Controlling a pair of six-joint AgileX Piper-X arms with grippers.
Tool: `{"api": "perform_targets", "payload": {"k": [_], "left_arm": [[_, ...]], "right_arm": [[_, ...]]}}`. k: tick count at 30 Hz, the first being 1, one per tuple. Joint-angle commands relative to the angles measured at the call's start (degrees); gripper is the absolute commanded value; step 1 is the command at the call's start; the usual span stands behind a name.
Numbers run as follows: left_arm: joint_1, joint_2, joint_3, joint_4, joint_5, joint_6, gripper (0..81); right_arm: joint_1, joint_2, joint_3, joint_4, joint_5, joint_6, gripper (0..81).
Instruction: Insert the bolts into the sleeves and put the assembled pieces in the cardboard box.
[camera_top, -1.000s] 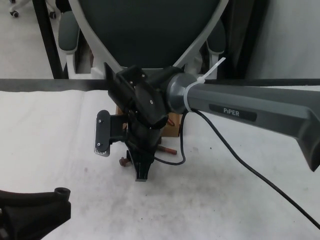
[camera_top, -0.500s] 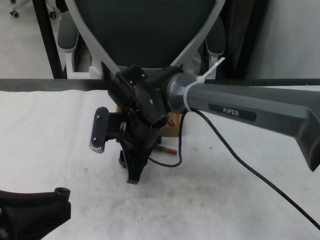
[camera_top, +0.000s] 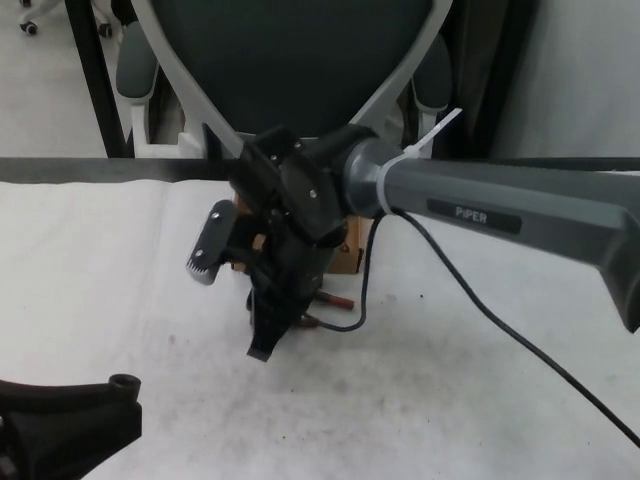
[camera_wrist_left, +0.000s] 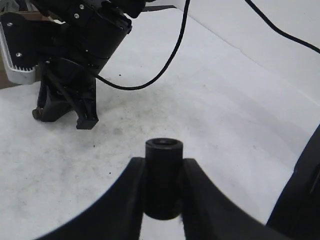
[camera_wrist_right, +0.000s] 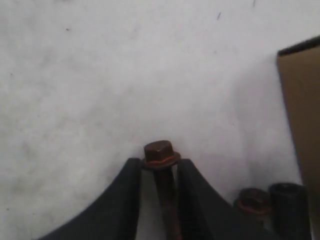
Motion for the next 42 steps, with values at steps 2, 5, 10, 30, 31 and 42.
{"api": "perform_targets", "payload": {"k": [2,5,10,30,31,42], "left_arm": [[-0.25,-0.55,-0.08,-1.87,0.42,-0.05,0.8],[-0.25,-0.55,-0.08,-5.47,1.64,-0.05,0.8],[-0.25,0.04,-0.08,-9.77,1.69,-0.05,0.8],[-0.25,13.34,0.61,-18.94,4.55,0.44,0.8],[-0.25,13.62,0.61,-19.32,4.55,0.44,0.8],[-3.8,18.51,0.97,-27.23,6.85,0.44,0.8]], "right_arm": [[-1.27,-3.96,-0.42,0.59,-3.53,2.87,0.2],[-2.21,-7.91,-0.2,-0.1,-7.34,5.98,0.2],[-2.69,-15.15,-0.03,-1.42,-9.59,7.46,0.2],[-2.76,-50.11,37.9,-36.04,-12.39,24.49,0.2],[-2.76,-51.58,40.06,-38.85,-12.39,26.59,0.2],[-2.48,-61.78,61.5,-70.75,-19.85,47.26,0.2]]}}
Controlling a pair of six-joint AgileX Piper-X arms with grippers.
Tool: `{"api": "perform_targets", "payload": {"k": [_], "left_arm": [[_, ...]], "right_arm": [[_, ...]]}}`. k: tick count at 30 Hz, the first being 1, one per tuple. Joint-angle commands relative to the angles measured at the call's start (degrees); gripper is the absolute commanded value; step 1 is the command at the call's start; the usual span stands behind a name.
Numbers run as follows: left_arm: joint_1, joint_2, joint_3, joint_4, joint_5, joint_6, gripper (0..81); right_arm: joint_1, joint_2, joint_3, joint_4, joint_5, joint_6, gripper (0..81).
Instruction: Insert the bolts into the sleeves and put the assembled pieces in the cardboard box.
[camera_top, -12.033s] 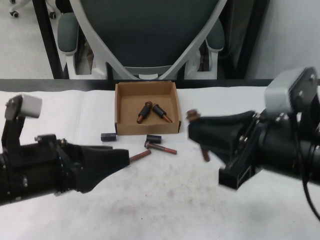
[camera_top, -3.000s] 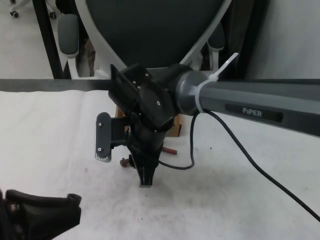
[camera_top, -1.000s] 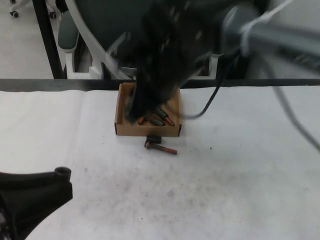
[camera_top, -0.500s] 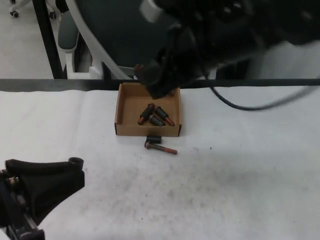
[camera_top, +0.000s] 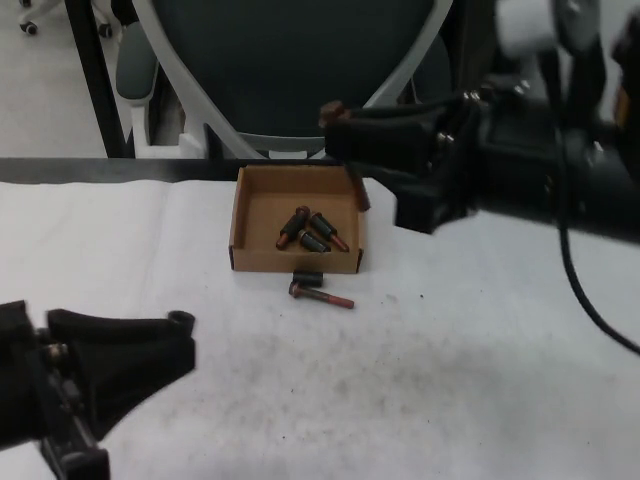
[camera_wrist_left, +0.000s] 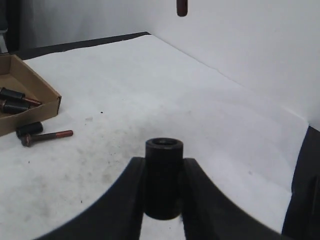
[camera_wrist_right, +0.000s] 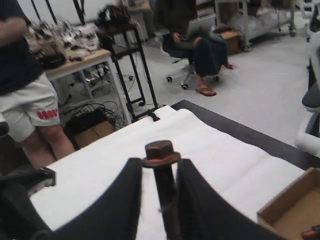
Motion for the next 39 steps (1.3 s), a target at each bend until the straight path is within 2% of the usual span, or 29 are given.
{"api": "perform_targets", "payload": {"k": [1,4,7,15,24,31,39], "left_arm": [[-2.9,2.01,0.72,-4.41,0.81,0.22,0.8],[-6.89,5.05,2.34,-11.12,0.32,0.22,0.8],[-10.63,7.73,3.85,-17.49,-3.53,-0.44,0.8],[-16.27,15.93,4.74,-29.99,-7.8,-3.01,0.8],[-16.75,23.29,4.74,-42.64,-8.38,-5.8,0.8],[-16.75,23.41,4.74,-46.27,-8.22,-5.8,0.8],[-16.75,23.41,4.58,-48.33,-4.4,-8.49,0.8]], "right_arm": [[0.38,-1.52,3.79,-10.04,-3.35,6.19,0.2],[1.27,-1.68,7.14,-18.16,-4.22,11.06,0.2],[1.99,-1.68,9.72,-23.53,-4.69,14.55,0.2],[4.22,-1.68,13.23,-31.0,-8.48,20.19,0.2],[5.32,-1.68,13.67,-32.3,-11.41,23.06,0.2],[5.32,-1.68,13.75,-32.22,-12.08,23.63,0.2],[5.32,-1.68,13.75,-31.78,-12.41,23.63,0.2]]}}
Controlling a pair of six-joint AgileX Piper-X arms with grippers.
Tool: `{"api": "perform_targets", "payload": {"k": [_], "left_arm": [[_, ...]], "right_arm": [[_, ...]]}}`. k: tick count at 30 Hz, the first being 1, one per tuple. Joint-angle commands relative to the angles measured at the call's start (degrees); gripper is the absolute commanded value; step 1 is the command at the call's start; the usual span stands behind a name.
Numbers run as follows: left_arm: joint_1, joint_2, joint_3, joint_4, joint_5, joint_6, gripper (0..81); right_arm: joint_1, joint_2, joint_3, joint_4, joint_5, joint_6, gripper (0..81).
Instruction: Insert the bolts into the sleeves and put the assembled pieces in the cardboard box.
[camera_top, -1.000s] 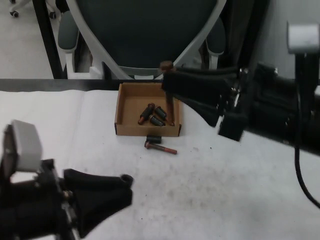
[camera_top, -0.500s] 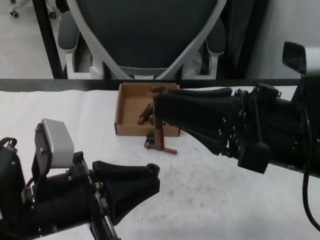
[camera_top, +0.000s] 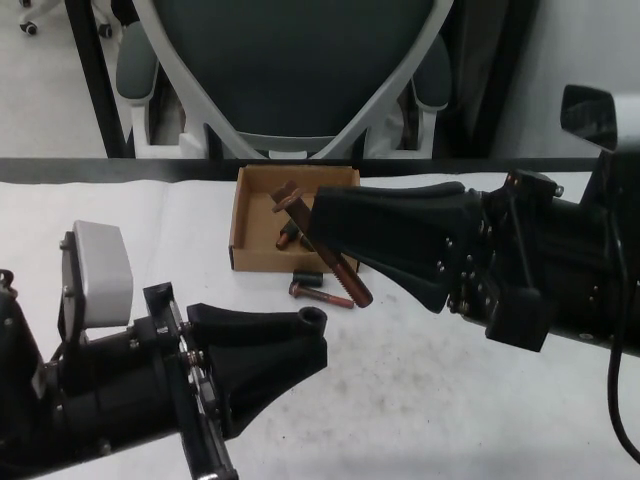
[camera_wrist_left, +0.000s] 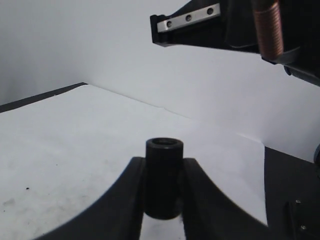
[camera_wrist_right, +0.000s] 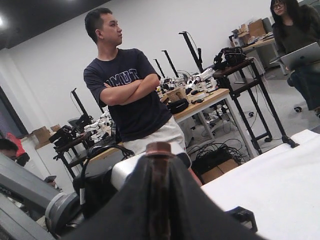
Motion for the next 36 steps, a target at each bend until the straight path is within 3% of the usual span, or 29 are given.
{"api": "perform_targets", "payload": {"k": [1,21,28,36], "left_arm": [[-0.33,-0.04,-0.12,-1.86,0.56,-0.51,0.8],[-0.33,-0.04,-0.18,-4.67,4.5,-3.39,0.8],[-0.18,-0.04,-0.18,2.41,-5.03,3.0,0.8],[-0.18,-0.04,-0.18,11.74,-17.35,3.33,0.8]], "right_arm": [[0.18,-0.91,0.08,-0.32,-0.55,0.2,0.2],[0.18,-0.91,0.08,-0.32,-0.55,0.2,0.2],[-0.99,-0.7,0.08,11.3,0.1,-5.72,0.2],[-2.87,-0.69,0.08,27.32,7.54,-12.12,0.2]]}}
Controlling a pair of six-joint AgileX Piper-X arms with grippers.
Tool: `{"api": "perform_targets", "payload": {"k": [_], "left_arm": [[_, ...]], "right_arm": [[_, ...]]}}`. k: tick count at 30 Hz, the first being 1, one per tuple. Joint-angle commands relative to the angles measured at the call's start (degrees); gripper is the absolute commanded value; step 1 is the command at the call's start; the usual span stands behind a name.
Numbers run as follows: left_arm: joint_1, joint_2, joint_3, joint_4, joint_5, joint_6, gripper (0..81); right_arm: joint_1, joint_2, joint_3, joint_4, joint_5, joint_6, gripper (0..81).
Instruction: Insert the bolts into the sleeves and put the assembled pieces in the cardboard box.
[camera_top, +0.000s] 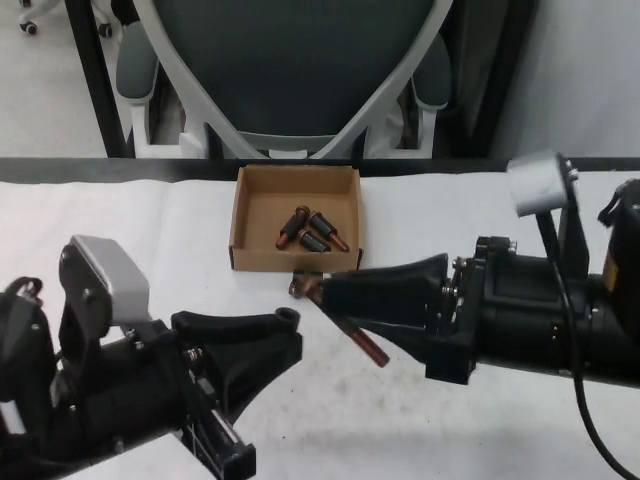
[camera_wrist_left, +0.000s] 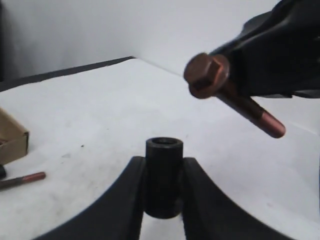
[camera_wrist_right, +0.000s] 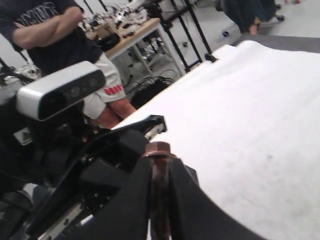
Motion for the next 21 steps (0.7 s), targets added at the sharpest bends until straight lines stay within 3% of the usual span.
{"api": "perform_targets", "payload": {"k": [1,6,12,21], "left_arm": [[-0.18,-0.04,-0.18,2.21,-5.74,0.36,0.8],[-0.18,-0.04,-0.18,4.06,-11.96,2.88,0.8],[1.97,-0.43,-0.18,4.06,-11.97,2.7,0.8],[6.25,-2.08,-0.18,4.06,-8.52,-0.27,0.8]], "right_arm": [[-0.55,-0.42,0.08,2.09,1.84,-1.62,0.2],[-1.33,-0.16,0.08,10.67,6.11,-5.3,0.2],[-1.59,3.92,0.08,17.86,6.37,-5.91,0.2],[-1.59,12.65,0.08,18.24,8.28,-5.68,0.2]]}}
